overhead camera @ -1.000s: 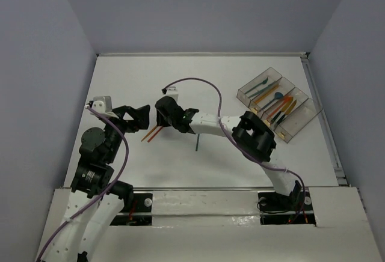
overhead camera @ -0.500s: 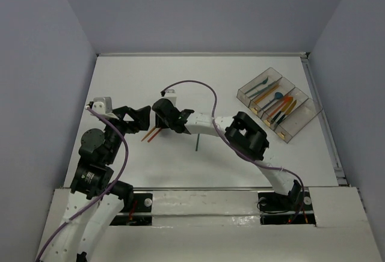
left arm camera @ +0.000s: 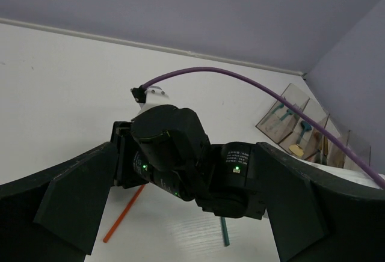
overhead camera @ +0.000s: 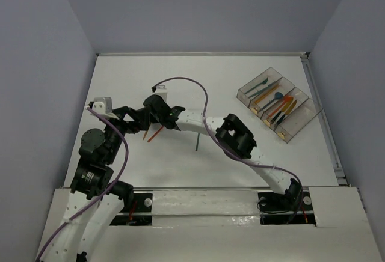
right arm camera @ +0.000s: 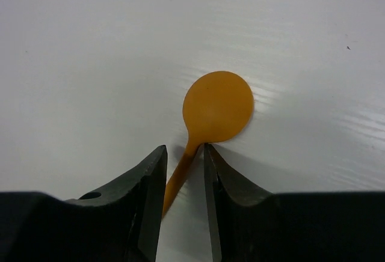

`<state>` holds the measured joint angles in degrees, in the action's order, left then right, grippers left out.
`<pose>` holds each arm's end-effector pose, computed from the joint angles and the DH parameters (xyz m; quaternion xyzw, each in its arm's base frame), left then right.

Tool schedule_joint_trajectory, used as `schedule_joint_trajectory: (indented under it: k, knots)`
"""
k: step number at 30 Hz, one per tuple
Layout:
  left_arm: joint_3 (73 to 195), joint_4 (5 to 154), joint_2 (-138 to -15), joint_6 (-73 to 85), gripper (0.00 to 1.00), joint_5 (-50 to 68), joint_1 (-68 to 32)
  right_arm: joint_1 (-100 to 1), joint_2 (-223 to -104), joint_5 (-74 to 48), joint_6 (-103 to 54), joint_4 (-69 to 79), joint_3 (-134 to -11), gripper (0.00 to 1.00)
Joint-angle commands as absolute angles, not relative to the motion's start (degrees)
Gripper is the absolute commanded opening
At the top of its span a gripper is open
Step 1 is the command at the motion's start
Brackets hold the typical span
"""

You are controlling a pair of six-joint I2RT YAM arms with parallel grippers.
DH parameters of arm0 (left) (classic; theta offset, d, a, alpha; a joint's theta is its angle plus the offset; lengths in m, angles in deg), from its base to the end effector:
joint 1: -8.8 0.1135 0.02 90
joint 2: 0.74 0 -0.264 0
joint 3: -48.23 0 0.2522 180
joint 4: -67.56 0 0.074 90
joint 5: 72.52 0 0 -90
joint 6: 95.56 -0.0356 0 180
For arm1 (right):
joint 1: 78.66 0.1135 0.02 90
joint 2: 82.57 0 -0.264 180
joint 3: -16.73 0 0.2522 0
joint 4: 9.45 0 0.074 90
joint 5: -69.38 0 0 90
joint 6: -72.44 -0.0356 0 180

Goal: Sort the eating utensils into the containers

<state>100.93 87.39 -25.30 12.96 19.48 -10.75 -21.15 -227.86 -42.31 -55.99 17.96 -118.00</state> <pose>0.1047 -0.0359 0.3580 -0.0073 0.6540 -0.2359 0.7187 0.3169 0.4732 0.1517 -0.0649 0.8841 0.2068 0.4140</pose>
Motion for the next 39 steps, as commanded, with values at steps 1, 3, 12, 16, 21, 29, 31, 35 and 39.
schedule_joint_trajectory:
  k: [1, 3, 12, 16, 21, 29, 31, 35, 39]
  knots:
    - [101.5, 85.8, -25.3, 13.0, 0.99, 19.2, -11.1, -20.5, -231.8, -44.3, -52.7, 24.1, -121.7, 0.35]
    - [101.5, 85.9, -25.4, 13.0, 0.99, 19.2, -11.7, -20.5, -232.9, -44.3, -51.2, 24.3, -122.7, 0.33]
    - [101.6, 86.0, -25.2, 12.5, 0.99, 19.9, -11.7, -18.1, -236.3, -47.0, -45.0, 28.9, -125.8, 0.3]
    - [102.2, 86.8, -24.9, 11.8, 0.99, 22.5, -11.7, -17.5, -236.1, -47.2, -44.3, 29.3, -124.4, 0.3]
    - [102.9, 86.7, -23.7, 11.9, 0.99, 26.1, -11.7, -17.0, -235.4, -48.5, -44.7, 28.9, -122.4, 0.27]
    - [102.5, 86.6, -23.4, 12.0, 0.99, 25.8, -11.7, -17.0, -235.8, -50.1, -46.7, 28.8, -122.0, 0.38]
    - [102.6, 86.8, -23.3, 12.0, 0.99, 25.9, -11.7, -17.0, -236.1, -49.8, -46.9, 28.8, -121.8, 0.34]
    - [102.5, 86.7, -23.5, 12.1, 0.99, 25.8, -11.7, -17.0, -235.1, -50.8, -48.4, 29.0, -119.6, 0.25]
    - [102.6, 86.6, -23.9, 12.2, 0.99, 25.2, -11.7, -17.0, -231.4, -52.3, -49.0, 26.3, -112.7, 0.17]
